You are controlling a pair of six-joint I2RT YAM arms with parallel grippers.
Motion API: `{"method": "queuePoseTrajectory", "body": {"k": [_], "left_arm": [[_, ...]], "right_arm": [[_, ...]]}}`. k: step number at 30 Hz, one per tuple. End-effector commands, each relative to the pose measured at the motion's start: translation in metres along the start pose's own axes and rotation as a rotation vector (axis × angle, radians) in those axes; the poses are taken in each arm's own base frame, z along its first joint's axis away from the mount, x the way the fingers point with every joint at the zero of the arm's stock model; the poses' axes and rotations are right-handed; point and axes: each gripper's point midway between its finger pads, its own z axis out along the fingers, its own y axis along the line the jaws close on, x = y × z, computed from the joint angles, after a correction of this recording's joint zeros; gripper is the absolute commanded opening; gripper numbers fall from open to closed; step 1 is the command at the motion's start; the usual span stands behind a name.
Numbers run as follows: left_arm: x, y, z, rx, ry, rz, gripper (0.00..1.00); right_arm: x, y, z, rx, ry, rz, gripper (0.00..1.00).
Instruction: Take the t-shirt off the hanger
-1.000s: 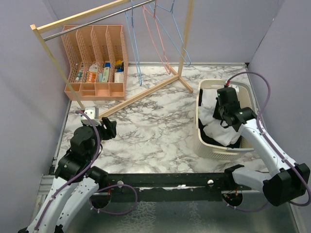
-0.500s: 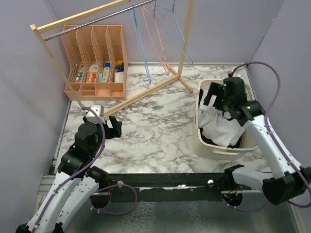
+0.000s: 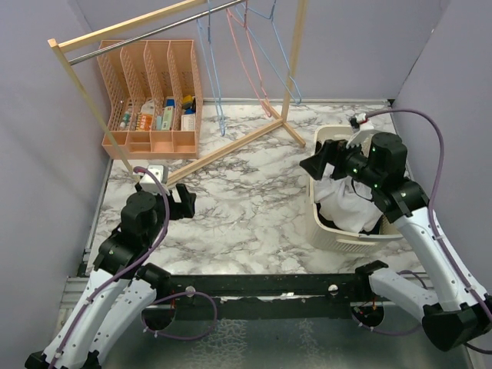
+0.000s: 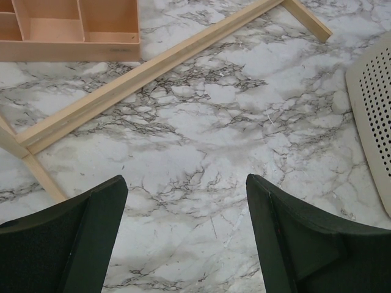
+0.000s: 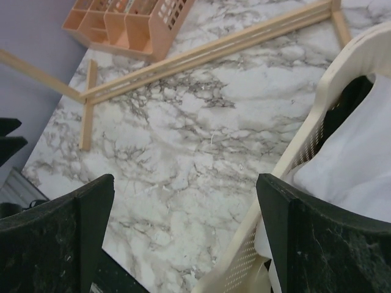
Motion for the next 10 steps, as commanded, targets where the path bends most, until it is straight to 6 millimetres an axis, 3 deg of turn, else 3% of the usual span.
{"method": "queuePoseTrajectory", "body": {"k": [1, 6, 10], "left_arm": [[-0.002, -0.007, 0.003, 0.038, -0.010, 0.006, 0.82], [-0.002, -0.007, 0.003, 0.038, -0.011, 0.006, 0.82], [-0.003, -0.006, 0.002, 0.036, -0.017, 0.005, 0.82]], "right_arm": [[-0.010, 0.028, -0.017, -0.143, -0.083, -0.055, 1.00], [0.001, 0.021, -0.018, -0.117, -0.054, -0.074, 1.00], [-0.001, 0.018, -0.024, -0.098, -0.094, -0.072, 1.00]]}}
